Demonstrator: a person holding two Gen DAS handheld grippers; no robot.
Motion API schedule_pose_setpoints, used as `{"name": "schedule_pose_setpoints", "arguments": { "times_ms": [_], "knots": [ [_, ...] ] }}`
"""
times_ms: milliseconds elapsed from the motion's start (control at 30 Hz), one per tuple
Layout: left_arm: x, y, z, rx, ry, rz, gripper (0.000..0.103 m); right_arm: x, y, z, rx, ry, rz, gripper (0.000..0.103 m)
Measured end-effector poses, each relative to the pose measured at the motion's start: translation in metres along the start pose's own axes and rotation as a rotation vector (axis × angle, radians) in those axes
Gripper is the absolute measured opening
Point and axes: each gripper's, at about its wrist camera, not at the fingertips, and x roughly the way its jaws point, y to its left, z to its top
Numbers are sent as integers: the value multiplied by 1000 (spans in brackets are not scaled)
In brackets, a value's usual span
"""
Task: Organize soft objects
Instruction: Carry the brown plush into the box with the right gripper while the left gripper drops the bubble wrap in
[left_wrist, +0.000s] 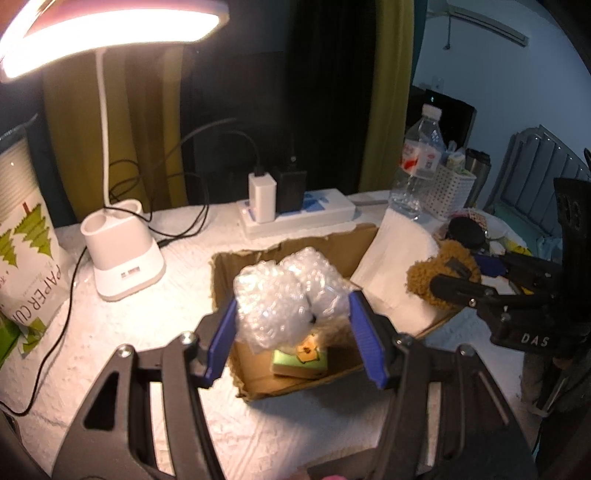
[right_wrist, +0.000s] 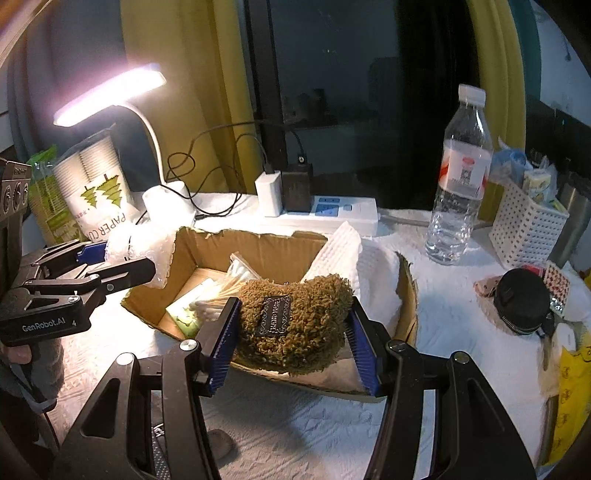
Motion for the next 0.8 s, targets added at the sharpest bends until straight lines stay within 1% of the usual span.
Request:
{"name": "schedule_pose_setpoints", "arguments": {
  "times_ms": [300,533,800],
  "knots": [
    [21,4,-7,-13,48,2,60,22,-6,-4,15,39,13,59],
    [34,6,-11,-17,75,-1,60,31,-9,-6,23,62,18,59],
    [41,4,-12,-10,95,1,62,40,-14,-8,40,87,3,60]
  ]
}}
